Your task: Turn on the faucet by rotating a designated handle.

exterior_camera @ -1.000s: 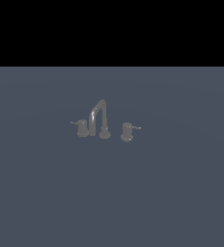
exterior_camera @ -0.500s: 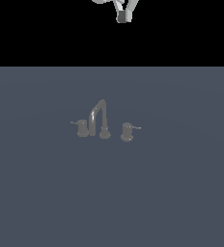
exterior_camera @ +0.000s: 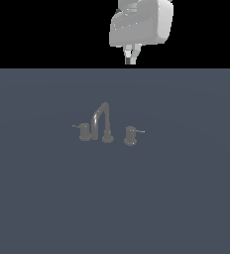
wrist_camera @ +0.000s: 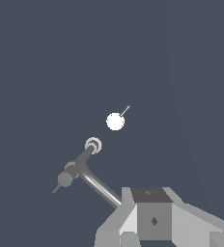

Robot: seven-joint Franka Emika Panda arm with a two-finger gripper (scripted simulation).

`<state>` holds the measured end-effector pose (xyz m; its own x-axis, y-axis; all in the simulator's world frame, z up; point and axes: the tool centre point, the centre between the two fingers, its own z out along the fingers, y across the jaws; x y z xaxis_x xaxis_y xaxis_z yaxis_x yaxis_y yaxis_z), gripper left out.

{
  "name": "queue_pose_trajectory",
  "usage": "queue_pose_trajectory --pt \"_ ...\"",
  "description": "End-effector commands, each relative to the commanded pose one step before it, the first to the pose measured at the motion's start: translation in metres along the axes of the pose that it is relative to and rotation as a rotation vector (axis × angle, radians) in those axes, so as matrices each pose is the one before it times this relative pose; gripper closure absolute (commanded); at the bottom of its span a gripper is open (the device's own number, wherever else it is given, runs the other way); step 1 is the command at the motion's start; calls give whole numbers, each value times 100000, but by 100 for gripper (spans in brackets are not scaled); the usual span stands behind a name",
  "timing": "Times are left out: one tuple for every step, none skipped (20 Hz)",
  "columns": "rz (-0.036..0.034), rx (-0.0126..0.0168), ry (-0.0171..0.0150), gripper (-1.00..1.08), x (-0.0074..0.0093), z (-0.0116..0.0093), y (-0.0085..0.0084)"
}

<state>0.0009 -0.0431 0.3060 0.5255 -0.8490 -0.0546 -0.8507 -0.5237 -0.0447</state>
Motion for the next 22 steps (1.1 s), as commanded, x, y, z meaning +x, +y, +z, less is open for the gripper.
queue_pose_trajectory --pt "7856 -117 237 108 1253 2239 -787" --pt "3071 -82 118 108 460 913 -307" --pt "3069 -87 137 108 445 927 -303" --pt "3067 -92 156 108 431 941 -297" --pt "3063 -95 175 108 417 954 -291" --pt "3059 -98 194 108 403 967 -284" --pt "3056 -99 214 108 390 980 -276" --pt "3050 -100 233 108 377 992 -267" --pt "3044 -99 253 108 365 1004 -258" --pt "3039 -98 272 108 353 1015 -248" --pt "3032 -95 292 108 342 1026 -237" --pt "3024 -91 311 108 331 1036 -226" --pt "2981 -86 326 108 317 1033 -211" --pt "2831 -77 327 108 293 993 -190" --pt "2672 -67 325 108 270 947 -169" --pt "2512 -58 319 108 248 899 -150" --pt "2354 -49 311 108 228 850 -132" --pt "2196 -41 301 108 209 800 -115" --pt "2040 -34 288 108 191 748 -100" --pt "1884 -27 274 108 174 696 -87" --pt "1730 -21 258 108 159 643 -74" --pt "1574 -16 240 108 142 589 -63"
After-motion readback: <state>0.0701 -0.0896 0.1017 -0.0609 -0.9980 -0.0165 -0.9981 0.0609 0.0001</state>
